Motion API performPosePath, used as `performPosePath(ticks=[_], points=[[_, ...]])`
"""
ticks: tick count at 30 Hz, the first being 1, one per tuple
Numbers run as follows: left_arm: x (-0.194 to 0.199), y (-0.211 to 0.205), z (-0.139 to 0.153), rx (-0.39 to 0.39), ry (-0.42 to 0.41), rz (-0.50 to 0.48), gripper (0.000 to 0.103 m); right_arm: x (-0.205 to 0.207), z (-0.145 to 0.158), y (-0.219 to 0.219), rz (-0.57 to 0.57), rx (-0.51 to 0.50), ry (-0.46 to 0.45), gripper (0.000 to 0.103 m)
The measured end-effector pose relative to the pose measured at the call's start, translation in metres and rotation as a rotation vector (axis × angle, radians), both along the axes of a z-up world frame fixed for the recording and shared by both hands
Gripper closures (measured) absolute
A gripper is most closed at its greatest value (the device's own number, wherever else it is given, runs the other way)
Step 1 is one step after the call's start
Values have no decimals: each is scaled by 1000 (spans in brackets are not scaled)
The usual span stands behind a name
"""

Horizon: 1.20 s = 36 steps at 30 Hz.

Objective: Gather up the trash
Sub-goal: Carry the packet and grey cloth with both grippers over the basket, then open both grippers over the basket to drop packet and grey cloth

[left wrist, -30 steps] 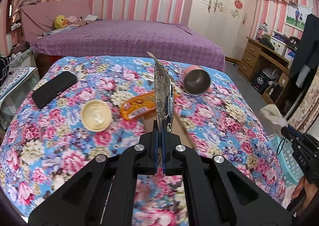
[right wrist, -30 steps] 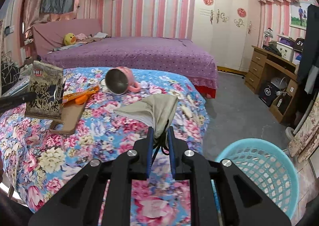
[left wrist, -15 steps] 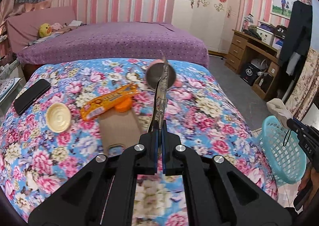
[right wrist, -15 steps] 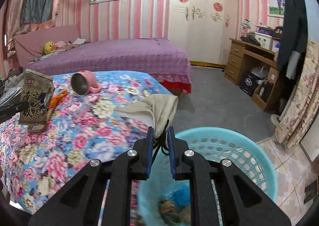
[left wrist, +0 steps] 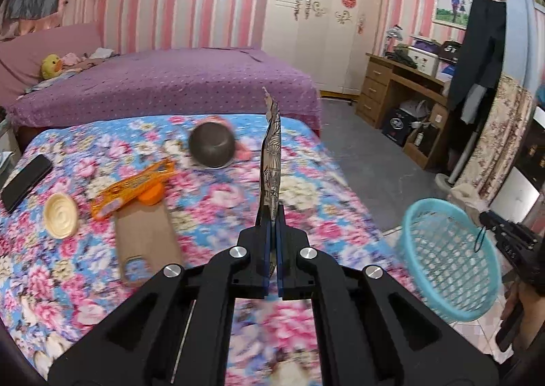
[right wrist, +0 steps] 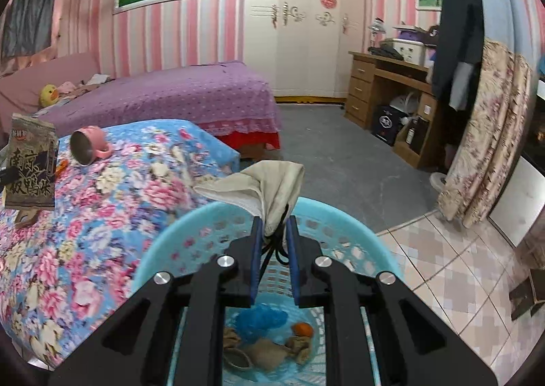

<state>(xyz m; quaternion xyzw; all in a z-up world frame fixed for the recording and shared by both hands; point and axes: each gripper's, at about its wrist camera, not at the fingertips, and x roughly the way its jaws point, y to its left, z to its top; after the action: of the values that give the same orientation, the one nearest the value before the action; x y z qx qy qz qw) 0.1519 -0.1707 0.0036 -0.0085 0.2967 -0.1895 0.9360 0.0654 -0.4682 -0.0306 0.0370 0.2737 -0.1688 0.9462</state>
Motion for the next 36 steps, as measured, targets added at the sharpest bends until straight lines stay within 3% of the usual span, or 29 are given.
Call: performPosePath(ticks=[6, 18, 29, 33, 36], points=[[-18, -51, 4, 16, -25, -89, 102, -8, -4, -22, -24, 27, -7, 88], [-56, -167, -12, 20, 15, -299, 102, -21, -14, -52, -70, 55, 10, 88], [-50, -211, -35, 72, 74, -327, 101, -28, -20, -68, -88, 81, 23, 88], [-40, -205, -43, 89, 97, -298, 57, -27, -20, -67, -85, 81, 24, 88], [-32, -195, -44, 109, 82, -260, 38, -26, -20, -68, -83, 80, 23, 88]])
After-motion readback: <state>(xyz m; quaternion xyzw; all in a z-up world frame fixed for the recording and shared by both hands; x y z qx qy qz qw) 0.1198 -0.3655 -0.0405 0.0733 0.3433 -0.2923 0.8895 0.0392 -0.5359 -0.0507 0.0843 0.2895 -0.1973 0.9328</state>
